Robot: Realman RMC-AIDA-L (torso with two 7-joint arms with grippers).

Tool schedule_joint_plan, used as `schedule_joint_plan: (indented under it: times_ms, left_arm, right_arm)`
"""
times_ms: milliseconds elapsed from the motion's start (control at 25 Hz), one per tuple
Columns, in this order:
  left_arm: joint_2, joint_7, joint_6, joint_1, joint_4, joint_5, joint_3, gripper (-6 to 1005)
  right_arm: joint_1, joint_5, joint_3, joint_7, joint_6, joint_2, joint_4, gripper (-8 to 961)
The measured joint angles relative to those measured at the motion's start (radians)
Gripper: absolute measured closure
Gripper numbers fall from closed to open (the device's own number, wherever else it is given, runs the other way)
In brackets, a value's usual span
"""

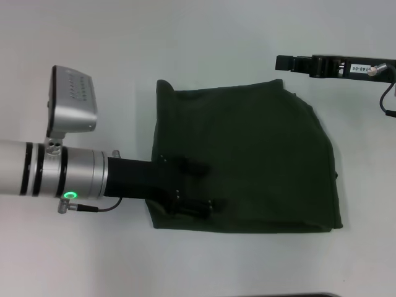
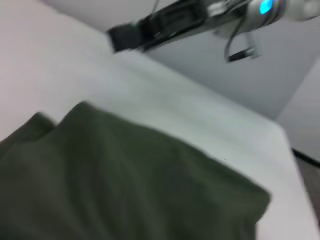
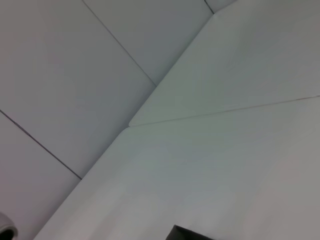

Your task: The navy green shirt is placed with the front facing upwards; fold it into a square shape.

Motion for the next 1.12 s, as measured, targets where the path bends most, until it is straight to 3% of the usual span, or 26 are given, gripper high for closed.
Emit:
schedule_joint_plan:
  times_ms: [320, 840, 1120]
  left_arm:
    - [0.002, 0.049, 0.118, 0.007, 0.043, -0.078, -0.05, 94]
    - [-0.005, 0.05, -0.127, -0.058, -0.056, -0.087, -0.03, 95]
    - [-0.003, 0.044, -0.191, -0.073, -0.083, -0.084, 0.008, 95]
  right_arm:
    - [-0.004, -0.001, -0.002, -0.014, 0.0, 0.003, 0.001, 944]
    - [-0.002, -0.002, -0.012, -0.023, 0.001, 0.012, 0.003, 943]
    - [0.0, -0.002, -0.013, -0.022, 0.001, 0.012, 0.003, 944]
